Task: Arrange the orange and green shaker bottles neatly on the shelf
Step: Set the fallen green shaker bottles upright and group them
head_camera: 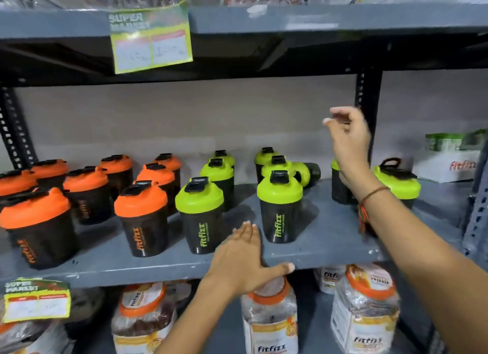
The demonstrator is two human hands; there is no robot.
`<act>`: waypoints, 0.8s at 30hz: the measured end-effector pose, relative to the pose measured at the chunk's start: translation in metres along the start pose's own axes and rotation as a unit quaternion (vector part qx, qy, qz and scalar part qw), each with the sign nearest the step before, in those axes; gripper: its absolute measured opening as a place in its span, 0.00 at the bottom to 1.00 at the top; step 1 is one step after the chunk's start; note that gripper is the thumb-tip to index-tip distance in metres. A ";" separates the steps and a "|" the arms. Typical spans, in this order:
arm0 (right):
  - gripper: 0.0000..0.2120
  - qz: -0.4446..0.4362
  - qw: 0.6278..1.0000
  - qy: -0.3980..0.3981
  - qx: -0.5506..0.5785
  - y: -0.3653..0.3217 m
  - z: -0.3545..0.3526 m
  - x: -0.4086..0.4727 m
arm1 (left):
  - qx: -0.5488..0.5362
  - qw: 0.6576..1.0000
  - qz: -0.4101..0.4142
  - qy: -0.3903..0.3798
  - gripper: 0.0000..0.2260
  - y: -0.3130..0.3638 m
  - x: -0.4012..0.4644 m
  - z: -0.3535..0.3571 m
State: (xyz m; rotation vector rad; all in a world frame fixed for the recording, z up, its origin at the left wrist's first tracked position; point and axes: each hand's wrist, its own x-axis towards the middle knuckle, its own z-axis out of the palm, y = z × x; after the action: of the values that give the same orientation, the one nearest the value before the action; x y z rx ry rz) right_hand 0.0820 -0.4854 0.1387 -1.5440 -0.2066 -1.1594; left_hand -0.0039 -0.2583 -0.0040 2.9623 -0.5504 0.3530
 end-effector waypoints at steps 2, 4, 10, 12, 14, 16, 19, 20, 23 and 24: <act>0.16 -0.012 0.989 -0.087 -0.115 0.014 0.023 0.022 | -0.004 1.000 -0.010 -0.002 0.55 0.002 0.005 -0.001; 0.22 -0.021 0.938 -0.209 -0.275 0.027 0.044 0.040 | -0.003 1.000 -0.018 -0.003 0.56 0.004 0.008 -0.002; 0.31 -0.022 0.687 -0.452 -0.569 0.076 0.080 0.055 | -0.005 0.999 0.005 0.033 0.39 -0.002 0.012 0.000; 0.30 -0.033 0.656 -0.459 -0.599 0.081 0.083 0.057 | 0.000 0.998 0.025 0.052 0.33 -0.004 0.014 0.004; 0.36 -0.027 0.618 -0.488 -0.616 0.088 0.086 0.062 | 0.001 0.997 0.039 0.066 0.35 -0.004 0.015 0.007; 0.47 -0.010 0.594 -0.529 -0.607 0.101 0.092 0.066 | -0.003 0.995 0.025 0.097 0.36 -0.005 0.018 0.013; 0.57 0.001 0.576 -0.563 -0.592 0.117 0.095 0.064 | -0.011 0.998 0.011 0.067 0.26 -0.008 0.018 0.017; 0.57 0.001 0.575 -0.562 -0.594 0.114 0.093 0.061 | -0.011 0.998 0.012 0.064 0.25 -0.007 0.019 0.018; 0.53 -0.013 0.586 -0.541 -0.603 0.114 0.088 0.057 | 0.023 0.994 0.027 0.101 0.25 -0.010 0.023 0.024; 0.52 -0.022 0.584 -0.537 -0.608 0.116 0.087 0.057 | 0.031 0.993 0.028 0.111 0.25 -0.010 0.023 0.025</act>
State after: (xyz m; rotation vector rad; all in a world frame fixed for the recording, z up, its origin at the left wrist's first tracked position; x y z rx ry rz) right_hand 0.2358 -0.4783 0.1159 -3.3888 -0.2359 -0.0029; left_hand 0.0262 -0.2603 -0.0228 2.9158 -0.6053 0.7062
